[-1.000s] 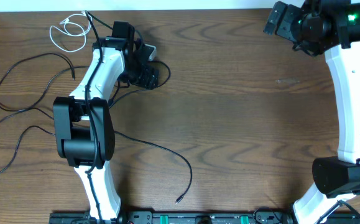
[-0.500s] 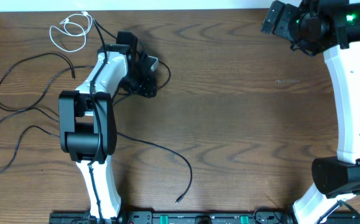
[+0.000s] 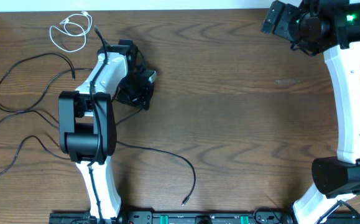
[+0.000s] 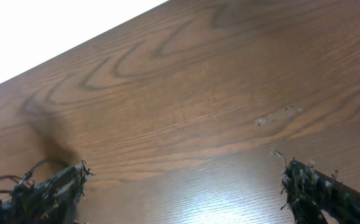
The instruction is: Untangle cables
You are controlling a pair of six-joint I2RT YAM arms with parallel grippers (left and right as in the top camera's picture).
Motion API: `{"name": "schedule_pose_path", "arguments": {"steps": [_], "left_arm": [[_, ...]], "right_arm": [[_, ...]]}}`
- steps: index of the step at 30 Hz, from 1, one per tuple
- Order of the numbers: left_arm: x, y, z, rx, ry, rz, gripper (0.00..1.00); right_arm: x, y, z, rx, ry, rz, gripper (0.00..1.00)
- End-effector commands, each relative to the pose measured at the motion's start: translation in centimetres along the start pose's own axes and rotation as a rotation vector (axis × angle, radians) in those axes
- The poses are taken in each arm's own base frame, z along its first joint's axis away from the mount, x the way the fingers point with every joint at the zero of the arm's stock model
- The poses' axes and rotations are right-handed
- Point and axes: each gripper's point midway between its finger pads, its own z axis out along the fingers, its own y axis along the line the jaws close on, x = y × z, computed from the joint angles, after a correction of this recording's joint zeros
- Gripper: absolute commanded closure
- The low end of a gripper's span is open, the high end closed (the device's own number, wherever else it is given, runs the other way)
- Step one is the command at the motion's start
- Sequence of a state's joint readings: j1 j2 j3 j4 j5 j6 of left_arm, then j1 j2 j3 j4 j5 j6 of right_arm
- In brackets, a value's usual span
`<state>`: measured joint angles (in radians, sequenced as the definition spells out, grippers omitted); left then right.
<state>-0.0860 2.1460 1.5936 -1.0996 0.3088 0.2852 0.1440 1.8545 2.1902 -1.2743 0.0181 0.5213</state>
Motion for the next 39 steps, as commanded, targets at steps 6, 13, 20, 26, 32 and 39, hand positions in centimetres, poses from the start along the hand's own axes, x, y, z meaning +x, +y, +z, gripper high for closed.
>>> {"name": "schedule_pose_path", "arguments": {"steps": [6, 13, 20, 26, 32, 39], "left_arm": [[0.4, -4.7, -6.1, 0.153, -0.142, 0.001, 0.93], [2.2, -5.9, -9.6, 0.143, -0.187, -0.023, 0.93], [4.3, -6.2, -9.6, 0.147, -0.111, -0.139, 0.93], [7.5, -3.7, -9.3, -0.021, 0.020, -0.295, 0.76], [9.0, -3.6, -9.4, -0.042, 0.079, -0.332, 0.53], [8.7, -6.8, -9.5, 0.138, 0.083, -0.330, 0.61]], "right_arm": [[0.3, 0.3, 0.2, -0.002, 0.012, -0.020, 0.01], [0.4, 0.2, 0.2, 0.000, 0.015, -0.020, 0.01], [0.5, 0.2, 0.2, 0.001, 0.017, -0.020, 0.01], [0.5, 0.2, 0.2, 0.001, 0.016, -0.020, 0.01], [0.4, 0.2, 0.2, -0.001, 0.013, -0.020, 0.01], [0.4, 0.3, 0.2, -0.003, 0.014, -0.021, 0.01]]}}
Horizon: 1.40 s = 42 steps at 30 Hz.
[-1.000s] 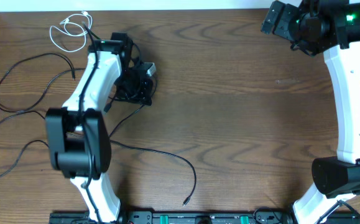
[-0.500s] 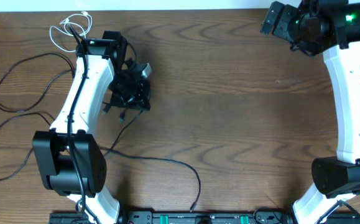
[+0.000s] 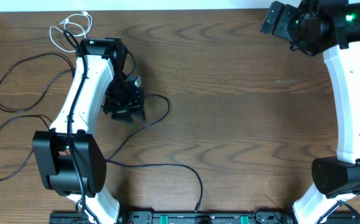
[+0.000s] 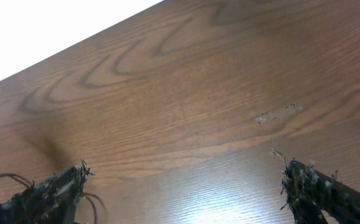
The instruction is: Untangle cables
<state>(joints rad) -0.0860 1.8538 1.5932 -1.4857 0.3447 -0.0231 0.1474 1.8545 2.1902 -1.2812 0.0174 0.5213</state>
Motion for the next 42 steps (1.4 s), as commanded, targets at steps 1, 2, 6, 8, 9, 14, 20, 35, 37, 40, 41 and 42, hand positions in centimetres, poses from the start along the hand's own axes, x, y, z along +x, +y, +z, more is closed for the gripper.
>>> {"name": "schedule_pose_path", "arguments": {"steps": [1, 2, 6, 8, 9, 14, 20, 35, 37, 40, 41, 42], "left_arm": [[0.8, -2.5, -0.2, 0.127, 0.020, 0.044, 0.61], [1.0, -3.1, -0.2, 0.150, 0.027, 0.082, 0.61], [0.2, -4.4, 0.1, 0.157, -0.007, 0.113, 0.60], [-0.6, -4.8, 0.2, 0.158, -0.038, 0.082, 0.60], [-1.0, -4.9, 0.2, 0.160, -0.054, 0.072, 0.57], [-4.3, -3.2, -1.0, 0.196, -0.168, -0.129, 0.64], [-6.3, 3.5, -3.6, 0.267, -0.254, -0.418, 0.53], [-6.5, 14.2, -6.6, 0.342, -0.388, -0.729, 0.33], [-6.6, 15.5, -7.0, 0.353, -0.412, -0.779, 0.33], [-6.1, 17.1, -7.3, 0.370, -0.426, -0.847, 0.33], [-6.0, 17.5, -7.4, 0.371, -0.427, -0.858, 0.33], [-5.8, 17.8, -7.4, 0.373, -0.426, -0.869, 0.33]], "right_arm": [[0.2, 0.3, 0.2, -0.010, 0.010, -0.018, 0.01], [0.3, 0.5, 0.2, -0.019, 0.016, -0.019, 0.01], [1.5, 2.5, 0.1, -0.130, 0.069, -0.156, 0.01], [2.7, 4.0, 0.0, -0.203, 0.105, -0.258, 0.01], [3.7, 4.7, -0.1, -0.242, 0.131, -0.322, 0.01], [9.9, 7.0, -0.2, -0.375, 0.296, -0.629, 0.01], [16.0, 7.9, 1.9, -0.389, 0.445, -0.749, 0.01], [36.3, 7.2, 5.5, -0.435, 0.764, -1.294, 0.10], [38.2, 7.2, 5.9, -0.431, 0.760, -1.351, 0.10], [40.8, 7.5, 6.3, -0.461, 0.746, -1.410, 0.16], [41.4, 7.6, 6.4, -0.470, 0.740, -1.425, 0.17], [42.1, 7.7, 6.6, -0.481, 0.733, -1.439, 0.20]]}}
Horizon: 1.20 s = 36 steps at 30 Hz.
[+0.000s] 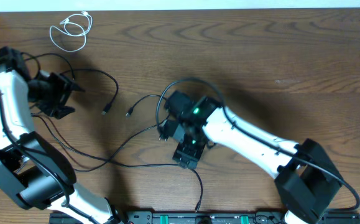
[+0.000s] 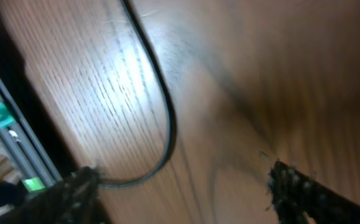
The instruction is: Untangle cables
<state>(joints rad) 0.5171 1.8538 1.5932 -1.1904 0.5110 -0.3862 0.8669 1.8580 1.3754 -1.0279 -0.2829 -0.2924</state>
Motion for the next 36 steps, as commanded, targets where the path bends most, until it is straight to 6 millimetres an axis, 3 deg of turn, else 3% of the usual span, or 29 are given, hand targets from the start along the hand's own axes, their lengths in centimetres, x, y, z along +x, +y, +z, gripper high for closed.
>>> {"name": "schedule_pose_path", "arguments": {"steps": [1, 7, 11, 15, 19, 24, 33, 36], "left_arm": [[-0.4, 0.8, -1.0, 0.009, -0.015, -0.067, 0.33], [-0.4, 1.3, -1.1, 0.006, -0.012, -0.082, 0.33], [-0.4, 1.2, -1.1, 0.006, -0.012, -0.081, 0.33], [-0.4, 1.2, -1.1, 0.006, -0.012, -0.081, 0.33], [-0.4, 1.2, -1.1, 0.006, -0.012, -0.081, 0.33], [-0.4, 1.2, -1.1, 0.006, -0.012, -0.082, 0.33], [-0.4, 1.2, -1.1, 0.006, -0.012, -0.082, 0.33], [-0.4, 1.2, -1.1, 0.006, -0.011, -0.082, 0.33]], "right_arm": [[0.5, 0.9, 1.7, 0.015, 0.019, -0.066, 0.25], [2.5, 1.6, 4.2, 0.068, 0.087, -0.090, 0.34], [3.5, 1.4, 4.7, 0.124, 0.125, -0.026, 0.41], [4.1, 1.6, 4.9, 0.118, 0.144, 0.007, 0.56], [5.4, 3.0, 5.7, 0.055, 0.176, 0.010, 0.62], [6.3, 3.5, 7.1, 0.087, 0.186, 0.059, 0.91], [5.6, 3.4, 7.3, 0.107, 0.159, 0.074, 0.98], [5.9, 3.4, 7.4, 0.107, 0.163, 0.086, 0.88]]}}
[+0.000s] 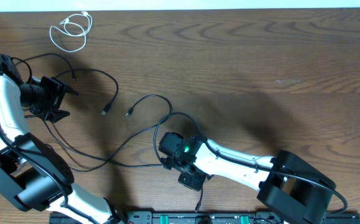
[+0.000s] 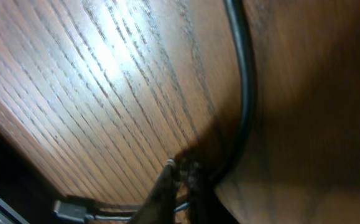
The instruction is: Untangle cables
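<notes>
Black cables (image 1: 161,99) sprawl over the left and middle of the wooden table, crossing each other, with two loose plugs (image 1: 105,112) near the centre left. At the far left sits my left gripper (image 1: 54,98); a black cable arcs out of its fingers and it looks shut on that cable. My right gripper (image 1: 191,178) is low by the front edge. In the right wrist view its fingers (image 2: 173,186) are pressed together on a black cable (image 2: 247,93) that curves down into the right gripper (image 2: 183,182). A cable plug (image 2: 68,208) lies beside it.
A coiled white cable (image 1: 71,28) lies at the back left, apart from the black ones. A black rail with green parts (image 1: 198,218) runs along the front edge, right below the right gripper. The right arm (image 1: 248,168) stretches across the front right.
My right gripper was open above a cable loop mid-table; it is now nearer the front edge and shut on the cable. The loop sits lower. My left gripper shifted slightly left.
My left gripper was among the cables at centre left while the right arm stayed open at the far back right. Then the left was a little lower with a loop beside it. Later it was far left with cables spread, the right open mid-table, now shut on a cable.
</notes>
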You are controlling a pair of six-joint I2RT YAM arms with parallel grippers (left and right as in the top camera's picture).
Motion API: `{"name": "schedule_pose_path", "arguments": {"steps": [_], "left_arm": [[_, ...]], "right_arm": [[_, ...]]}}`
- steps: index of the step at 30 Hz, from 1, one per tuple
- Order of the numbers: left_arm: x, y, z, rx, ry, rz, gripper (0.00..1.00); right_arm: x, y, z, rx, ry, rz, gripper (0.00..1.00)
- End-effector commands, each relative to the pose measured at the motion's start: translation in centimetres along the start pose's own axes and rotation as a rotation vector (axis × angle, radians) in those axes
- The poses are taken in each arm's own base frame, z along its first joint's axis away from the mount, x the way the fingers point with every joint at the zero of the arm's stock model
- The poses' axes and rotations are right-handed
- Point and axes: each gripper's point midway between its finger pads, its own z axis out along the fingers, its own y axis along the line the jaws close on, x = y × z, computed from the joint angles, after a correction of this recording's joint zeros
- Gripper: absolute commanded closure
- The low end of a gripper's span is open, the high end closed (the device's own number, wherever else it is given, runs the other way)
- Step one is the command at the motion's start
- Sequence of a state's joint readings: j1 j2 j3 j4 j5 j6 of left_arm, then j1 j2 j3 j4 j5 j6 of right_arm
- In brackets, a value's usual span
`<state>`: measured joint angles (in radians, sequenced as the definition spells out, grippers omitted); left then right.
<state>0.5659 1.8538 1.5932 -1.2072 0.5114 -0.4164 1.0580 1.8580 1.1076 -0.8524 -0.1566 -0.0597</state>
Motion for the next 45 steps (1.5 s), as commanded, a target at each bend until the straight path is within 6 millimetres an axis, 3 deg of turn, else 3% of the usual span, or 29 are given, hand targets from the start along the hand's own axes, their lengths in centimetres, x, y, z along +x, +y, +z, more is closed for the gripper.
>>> {"name": "schedule_pose_path", "arguments": {"steps": [1, 4, 7, 9, 15, 18, 20, 22, 29, 32, 36, 38, 41, 45], "left_arm": [[0.2, -0.1, -0.4, 0.004, -0.005, -0.001, 0.33], [0.2, -0.2, -0.4, 0.004, -0.005, 0.000, 0.33], [0.2, -0.2, -0.4, 0.004, -0.005, 0.000, 0.33], [0.2, -0.1, -0.4, 0.004, -0.006, 0.000, 0.32], [0.2, -0.2, -0.4, 0.004, -0.005, 0.000, 0.33], [0.2, -0.2, -0.4, 0.005, -0.005, 0.000, 0.32], [0.2, -0.2, -0.4, 0.005, -0.005, 0.000, 0.32], [0.2, -0.1, -0.4, 0.004, -0.006, 0.000, 0.32], [0.2, -0.1, -0.4, 0.004, -0.005, -0.001, 0.32], [0.2, -0.2, -0.4, 0.005, -0.005, 0.000, 0.32], [0.2, -0.2, -0.4, 0.004, -0.005, 0.000, 0.32], [0.2, -0.1, -0.4, 0.004, -0.005, 0.000, 0.32], [0.2, -0.1, -0.4, 0.004, -0.005, 0.000, 0.32], [0.2, -0.2, -0.4, 0.004, -0.005, 0.000, 0.32]], "right_arm": [[0.4, -0.1, 0.3, 0.008, 0.012, 0.020, 0.87], [0.5, -0.8, 0.4, 0.051, 0.016, 0.026, 0.83], [0.6, -3.6, 0.0, 0.212, 0.010, 0.127, 0.71], [0.6, -4.3, -0.2, 0.253, 0.003, 0.163, 0.67], [0.9, -4.1, -0.1, 0.231, 0.011, 0.187, 0.62], [0.5, -4.2, -0.3, 0.237, -0.001, 0.184, 0.69], [0.0, -4.9, -0.8, 0.276, -0.018, 0.191, 0.67], [-0.5, -6.0, -1.4, 0.317, -0.043, 0.220, 0.55], [0.1, -9.3, -2.1, 0.349, -0.050, 0.361, 0.53], [0.3, -9.1, -1.9, 0.264, -0.043, 0.367, 0.59], [-0.5, -5.5, -1.2, -0.017, -0.056, 0.235, 0.56], [-0.3, -5.0, -0.7, -0.048, -0.058, 0.224, 0.58], [0.2, -5.0, 0.0, -0.038, -0.051, 0.233, 0.77], [0.0, -5.1, 0.1, -0.031, -0.060, 0.238, 0.91]]}}
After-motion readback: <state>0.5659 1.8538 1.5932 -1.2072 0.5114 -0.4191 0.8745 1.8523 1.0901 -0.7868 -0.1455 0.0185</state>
